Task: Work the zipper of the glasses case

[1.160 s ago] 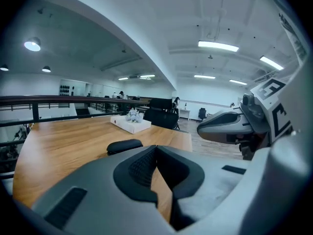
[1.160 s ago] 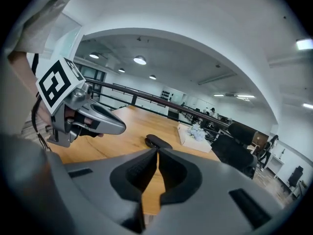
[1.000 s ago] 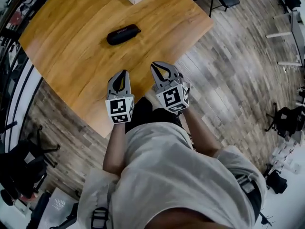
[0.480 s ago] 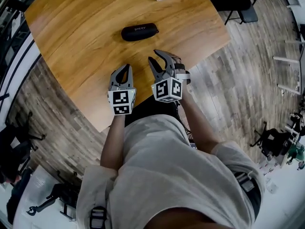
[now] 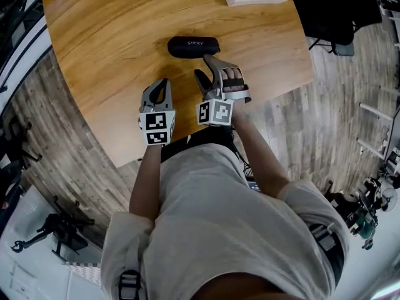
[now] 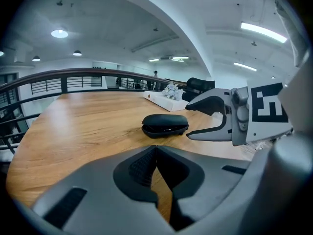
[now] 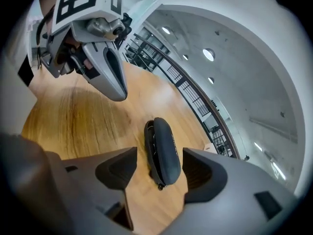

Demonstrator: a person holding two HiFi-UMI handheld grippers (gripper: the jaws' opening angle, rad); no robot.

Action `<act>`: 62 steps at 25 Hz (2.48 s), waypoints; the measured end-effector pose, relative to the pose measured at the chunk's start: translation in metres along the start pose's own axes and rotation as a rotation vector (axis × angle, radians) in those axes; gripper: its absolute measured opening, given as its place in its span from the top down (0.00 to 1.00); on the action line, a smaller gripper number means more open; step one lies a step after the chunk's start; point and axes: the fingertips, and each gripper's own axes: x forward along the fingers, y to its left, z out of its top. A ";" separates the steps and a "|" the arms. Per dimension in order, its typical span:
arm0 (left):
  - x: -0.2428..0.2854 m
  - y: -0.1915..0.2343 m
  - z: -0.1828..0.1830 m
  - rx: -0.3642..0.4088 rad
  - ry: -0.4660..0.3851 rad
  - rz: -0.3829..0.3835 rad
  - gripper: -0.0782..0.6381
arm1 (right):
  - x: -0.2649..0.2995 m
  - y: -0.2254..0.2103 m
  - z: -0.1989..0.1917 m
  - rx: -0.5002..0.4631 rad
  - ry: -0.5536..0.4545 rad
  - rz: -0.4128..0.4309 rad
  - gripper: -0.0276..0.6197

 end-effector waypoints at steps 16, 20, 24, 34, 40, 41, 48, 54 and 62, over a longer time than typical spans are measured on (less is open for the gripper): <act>0.034 0.009 0.016 -0.030 0.062 0.066 0.86 | 0.066 -0.016 -0.019 -0.243 -0.033 0.104 0.49; 0.034 0.009 0.038 -0.002 0.009 0.008 0.86 | 0.060 -0.015 -0.014 -0.189 -0.084 0.207 0.55; 0.034 0.015 0.056 0.105 0.022 -0.028 0.86 | 0.054 -0.018 -0.014 -0.156 -0.093 0.266 0.56; 0.025 -0.010 0.082 0.742 0.107 -0.261 0.47 | 0.007 -0.025 0.004 0.010 -0.168 0.451 0.56; 0.025 -0.062 0.064 1.134 0.129 -0.428 0.38 | -0.021 -0.013 0.014 0.030 -0.187 0.571 0.56; 0.027 -0.067 0.058 1.163 0.140 -0.435 0.38 | -0.024 -0.011 0.015 0.039 -0.188 0.579 0.56; 0.042 -0.077 0.041 1.282 0.187 -0.425 0.39 | -0.031 -0.004 0.023 0.076 -0.223 0.626 0.56; 0.042 -0.071 0.032 1.243 0.221 -0.440 0.48 | -0.033 -0.004 0.024 0.099 -0.248 0.661 0.56; 0.034 -0.052 0.048 1.077 0.125 -0.427 0.49 | -0.044 -0.045 0.019 0.652 -0.413 0.652 0.56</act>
